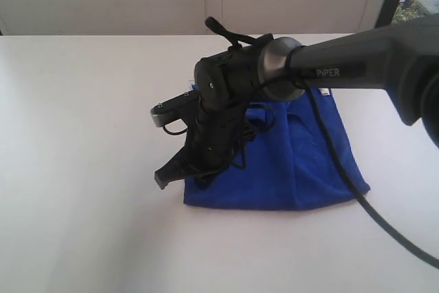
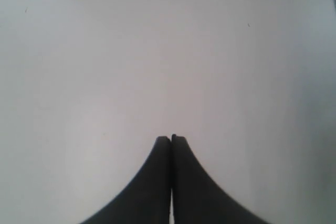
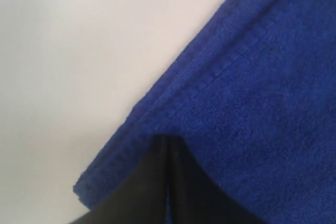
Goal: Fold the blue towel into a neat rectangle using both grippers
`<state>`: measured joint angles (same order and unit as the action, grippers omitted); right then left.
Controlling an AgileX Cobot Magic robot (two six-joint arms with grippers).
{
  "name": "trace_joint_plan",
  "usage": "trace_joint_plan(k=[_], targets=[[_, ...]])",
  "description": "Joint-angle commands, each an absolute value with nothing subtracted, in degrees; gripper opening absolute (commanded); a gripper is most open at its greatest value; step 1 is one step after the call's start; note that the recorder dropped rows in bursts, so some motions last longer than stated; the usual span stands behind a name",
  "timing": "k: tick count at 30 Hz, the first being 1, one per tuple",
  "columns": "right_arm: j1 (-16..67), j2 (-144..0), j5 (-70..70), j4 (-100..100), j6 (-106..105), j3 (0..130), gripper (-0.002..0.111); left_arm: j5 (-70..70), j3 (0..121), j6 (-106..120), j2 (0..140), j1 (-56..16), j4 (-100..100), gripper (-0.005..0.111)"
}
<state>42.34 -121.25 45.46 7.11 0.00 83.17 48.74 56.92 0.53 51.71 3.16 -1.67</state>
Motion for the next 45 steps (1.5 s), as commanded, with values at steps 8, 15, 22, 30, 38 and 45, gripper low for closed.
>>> trace_joint_plan(k=[8, 15, 22, 30, 38, 45], targets=[[46.64, -122.53, 41.72, 10.81, -0.62, 82.49, 0.0, 49.08, 57.15, 0.0, 51.37, 3.35, -1.67, 0.0], [48.55, -123.0, 41.98, 12.66, -3.28, 82.49, 0.0, 49.08, 57.15, 0.0, 51.37, 3.35, -1.67, 0.0], [50.19, -124.58, 46.21, 14.91, -6.17, 82.49, 0.0, 49.08, 57.15, 0.0, 51.37, 3.35, -1.67, 0.0], [50.19, -124.58, 50.53, 15.43, -7.42, 82.49, 0.0, 49.08, 57.15, 0.0, 51.37, 3.35, -1.67, 0.0], [50.19, -124.04, 46.01, 15.43, -7.22, 82.88, 0.0, 49.08, 57.15, 0.0, 51.37, 3.35, -1.67, 0.0], [47.63, -118.45, 43.17, 12.88, -2.16, 85.43, 0.0, 49.08, 57.15, 0.0, 51.37, 3.35, -1.67, 0.0]])
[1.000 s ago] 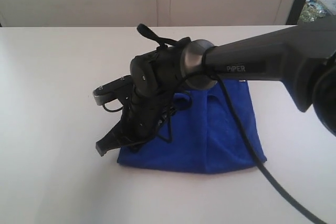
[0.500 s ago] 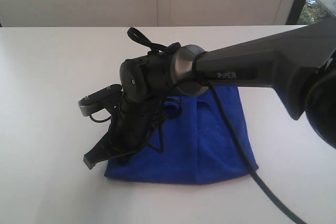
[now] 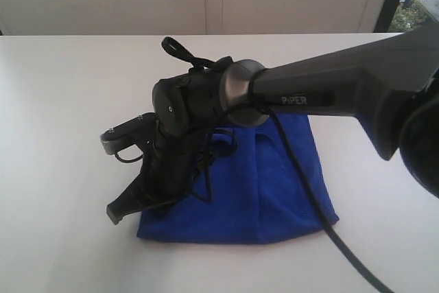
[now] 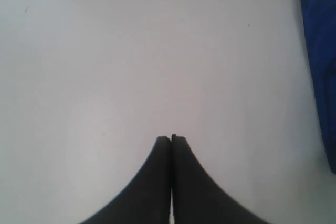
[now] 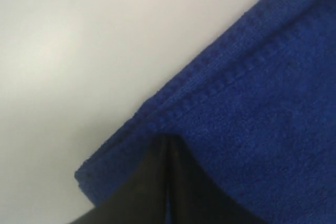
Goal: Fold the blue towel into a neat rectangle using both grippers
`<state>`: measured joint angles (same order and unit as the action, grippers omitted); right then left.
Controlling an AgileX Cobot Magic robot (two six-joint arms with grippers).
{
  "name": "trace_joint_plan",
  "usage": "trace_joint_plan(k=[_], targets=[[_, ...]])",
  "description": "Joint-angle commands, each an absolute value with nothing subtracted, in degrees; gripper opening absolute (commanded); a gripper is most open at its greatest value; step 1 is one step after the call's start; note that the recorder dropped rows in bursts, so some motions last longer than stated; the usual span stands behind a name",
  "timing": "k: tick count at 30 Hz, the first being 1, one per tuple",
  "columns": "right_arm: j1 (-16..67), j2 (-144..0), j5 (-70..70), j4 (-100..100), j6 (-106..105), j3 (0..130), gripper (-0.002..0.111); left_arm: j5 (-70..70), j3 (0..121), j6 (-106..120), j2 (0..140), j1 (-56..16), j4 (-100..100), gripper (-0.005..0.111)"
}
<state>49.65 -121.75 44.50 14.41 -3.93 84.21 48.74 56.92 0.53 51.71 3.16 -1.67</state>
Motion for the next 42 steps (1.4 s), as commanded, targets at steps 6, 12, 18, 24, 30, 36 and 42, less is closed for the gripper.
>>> trace_joint_plan(k=[6, 12, 18, 24, 30, 36, 42], targets=[[40.82, -113.31, 43.16, 13.02, -2.26, 85.55, 0.0, 49.08, 57.15, 0.0, 51.37, 3.35, -1.67, 0.0], [32.48, -112.64, 42.92, 13.17, -2.56, 85.43, 0.0, 49.08, 57.15, 0.0, 51.37, 3.35, -1.67, 0.0], [25.05, -112.64, 41.46, 13.45, -3.28, 83.65, 0.0, 49.08, 57.15, 0.0, 51.37, 3.35, -1.67, 0.0], [18.77, -112.87, 39.22, 17.9, -6.45, 83.13, 0.0, 45.53, 57.15, 3.24, 51.37, 3.35, -0.85, 0.0], [13.57, -115.73, 38.11, 26.3, -11.52, 83.13, 0.0, 43.68, 57.15, 3.24, 51.37, 3.35, -0.85, 0.0], [13.16, -119.47, 36.51, 29.5, -12.23, 83.13, 0.001, 42.99, 57.15, 3.24, 51.37, 3.35, -0.85, 0.0], [13.16, -120.94, 34.17, 37.24, -15.16, 83.13, 0.019, 42.03, 57.15, 2.48, 51.37, 3.35, -1.5, 0.0]])
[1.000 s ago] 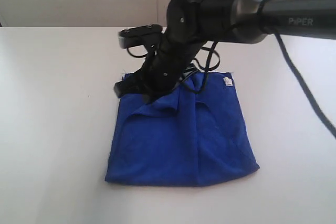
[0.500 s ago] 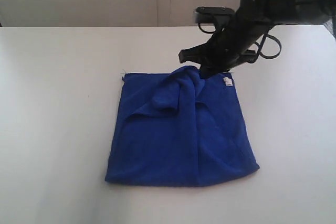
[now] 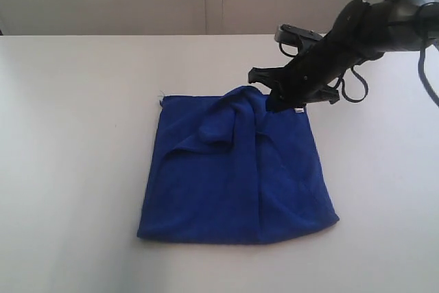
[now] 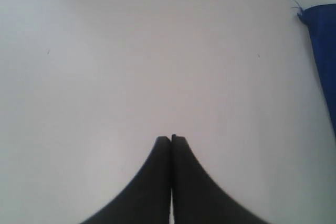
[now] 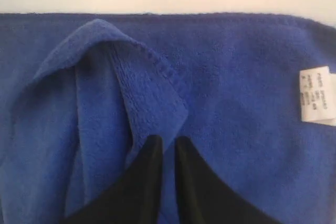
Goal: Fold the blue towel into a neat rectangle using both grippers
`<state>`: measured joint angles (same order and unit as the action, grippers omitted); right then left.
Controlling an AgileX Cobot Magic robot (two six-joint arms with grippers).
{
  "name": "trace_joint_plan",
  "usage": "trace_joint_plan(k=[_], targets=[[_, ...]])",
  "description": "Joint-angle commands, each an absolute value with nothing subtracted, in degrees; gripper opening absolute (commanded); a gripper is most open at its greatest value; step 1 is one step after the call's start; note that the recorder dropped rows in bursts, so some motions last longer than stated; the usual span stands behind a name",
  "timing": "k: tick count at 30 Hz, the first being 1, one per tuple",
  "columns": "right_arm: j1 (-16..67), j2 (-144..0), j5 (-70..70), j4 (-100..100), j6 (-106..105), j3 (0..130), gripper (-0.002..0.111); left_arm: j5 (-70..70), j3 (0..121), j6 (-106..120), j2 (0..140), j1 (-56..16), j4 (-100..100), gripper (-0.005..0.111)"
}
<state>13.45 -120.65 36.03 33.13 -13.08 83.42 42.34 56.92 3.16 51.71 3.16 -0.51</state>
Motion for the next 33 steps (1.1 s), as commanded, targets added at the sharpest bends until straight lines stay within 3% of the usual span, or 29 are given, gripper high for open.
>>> trace_joint_plan(k=[1, 4, 10, 12, 14, 22, 33], targets=[[13.16, -121.04, 33.93, 37.5, -15.3, 83.13, 0.022, 42.03, 57.15, 1.66, 51.37, 3.35, -1.96, 0.0], [13.16, -121.61, 33.54, 37.5, -15.3, 83.13, 0.028, 42.03, 57.15, -0.92, 51.37, 3.35, -3.77, 0.0], [13.16, -123.38, 33.4, 38.25, -15.3, 83.23, 0.026, 41.52, 57.15, -1.49, 51.37, 3.35, -3.86, 0.0], [13.16, -123.53, 33.4, 38.82, -15.46, 83.23, 0.018, 41.52, 57.15, -1.49, 51.37, 3.35, -3.86, 0.0], [13.16, -123.42, 33.24, 40.74, -18.85, 83.35, 0.0, 41.52, 57.15, -1.49, 51.37, 3.35, -3.86, 0.0], [14.43, -117.85, 34.97, 44.97, -28.16, 83.35, 0.0, 41.52, 57.15, -1.49, 51.37, 3.35, -3.86, 0.0], [22.73, -116.74, 41.85, 43.1, -35.01, 83.35, 0.0, 41.52, 57.15, -1.49, 51.37, 3.35, -3.86, 0.0]])
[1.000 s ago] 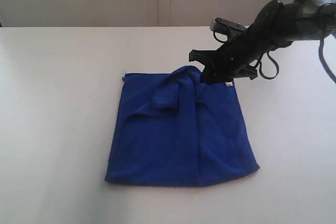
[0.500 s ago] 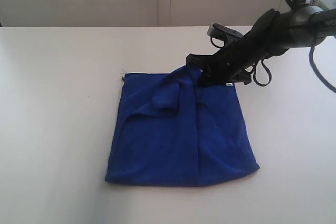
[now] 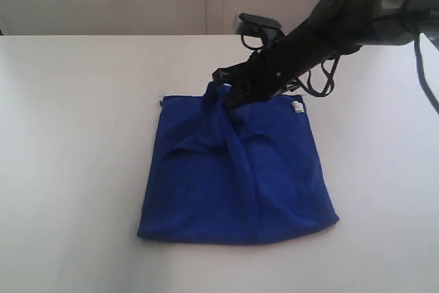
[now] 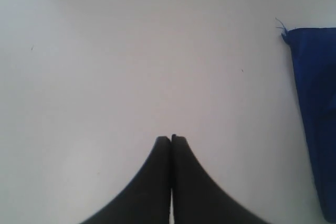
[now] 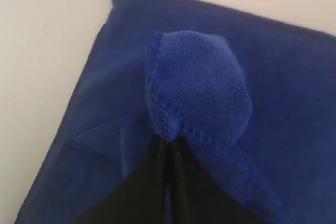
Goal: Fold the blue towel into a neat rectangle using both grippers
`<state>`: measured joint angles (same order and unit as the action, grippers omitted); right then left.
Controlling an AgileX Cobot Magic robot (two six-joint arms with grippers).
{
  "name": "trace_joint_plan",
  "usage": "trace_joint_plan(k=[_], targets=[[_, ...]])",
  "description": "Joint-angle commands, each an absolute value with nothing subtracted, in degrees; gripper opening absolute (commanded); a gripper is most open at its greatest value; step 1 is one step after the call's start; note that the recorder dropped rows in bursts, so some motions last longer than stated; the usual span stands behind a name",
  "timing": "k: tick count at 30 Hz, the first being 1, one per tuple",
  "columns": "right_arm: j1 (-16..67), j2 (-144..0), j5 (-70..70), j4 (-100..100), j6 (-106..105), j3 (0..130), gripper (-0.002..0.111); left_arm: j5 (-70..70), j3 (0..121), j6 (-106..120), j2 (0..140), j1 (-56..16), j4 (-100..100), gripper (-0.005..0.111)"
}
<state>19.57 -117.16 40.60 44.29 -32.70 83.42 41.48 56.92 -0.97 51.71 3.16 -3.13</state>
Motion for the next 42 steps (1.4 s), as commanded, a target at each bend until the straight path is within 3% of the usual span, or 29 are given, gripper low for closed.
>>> trace_joint_plan(k=[1, 10, 18, 42], targets=[[23.5, -116.74, 41.57, 42.58, -35.75, 83.35, 0.0, 41.52, 57.15, -1.49, 51.37, 3.35, -3.86, 0.0], [26.2, -117.22, 38.94, 40.77, -36.23, 83.35, 0.001, 41.64, 57.15, -1.49, 51.37, 3.35, -3.86, 0.0], [26.2, -116.21, 38.92, 39.86, -35.71, 83.35, 0.021, 41.65, 57.15, -1.49, 51.37, 3.35, -4.0, 0.0], [20.57, -114.58, 42.36, 41.38, -26.48, 83.24, 0.022, 41.85, 57.15, -1.49, 51.37, 3.35, -5.55, 0.0]])
